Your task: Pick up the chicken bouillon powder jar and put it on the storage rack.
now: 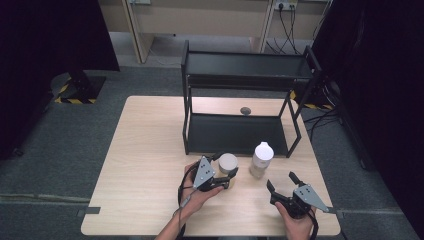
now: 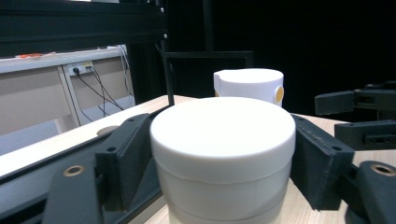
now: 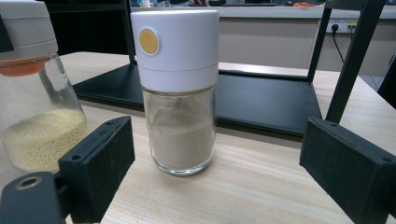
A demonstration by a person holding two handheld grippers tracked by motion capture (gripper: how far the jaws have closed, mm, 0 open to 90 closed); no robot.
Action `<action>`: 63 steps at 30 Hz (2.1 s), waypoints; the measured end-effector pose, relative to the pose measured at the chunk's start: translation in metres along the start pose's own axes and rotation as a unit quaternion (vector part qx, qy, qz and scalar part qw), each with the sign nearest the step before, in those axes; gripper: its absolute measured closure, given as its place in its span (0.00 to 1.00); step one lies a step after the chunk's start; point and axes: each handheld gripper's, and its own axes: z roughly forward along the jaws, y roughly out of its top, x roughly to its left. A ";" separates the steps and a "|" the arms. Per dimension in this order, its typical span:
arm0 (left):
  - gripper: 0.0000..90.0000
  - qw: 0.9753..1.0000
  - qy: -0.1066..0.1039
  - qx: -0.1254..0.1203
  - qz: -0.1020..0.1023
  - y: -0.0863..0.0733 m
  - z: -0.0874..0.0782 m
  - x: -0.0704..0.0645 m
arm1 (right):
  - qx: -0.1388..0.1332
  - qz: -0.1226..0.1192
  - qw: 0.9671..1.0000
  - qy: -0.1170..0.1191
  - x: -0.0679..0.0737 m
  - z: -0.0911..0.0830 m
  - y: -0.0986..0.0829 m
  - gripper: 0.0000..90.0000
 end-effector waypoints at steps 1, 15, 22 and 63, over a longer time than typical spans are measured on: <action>0.32 1.000 0.000 -0.001 0.001 0.000 0.000 -0.001 | 0.000 0.000 1.000 0.000 0.000 0.000 0.000 0.11; 0.36 1.000 0.008 0.000 -0.007 0.003 0.000 -0.004 | 0.000 0.002 1.000 0.002 -0.001 0.000 0.000 0.11; 0.36 1.000 0.008 -0.012 -0.007 0.011 -0.002 -0.005 | 0.000 0.002 1.000 0.002 -0.001 0.000 0.000 0.11; 0.36 0.996 0.070 -0.048 0.018 0.073 -0.018 0.002 | 0.001 0.005 1.000 0.000 -0.001 0.000 0.000 0.11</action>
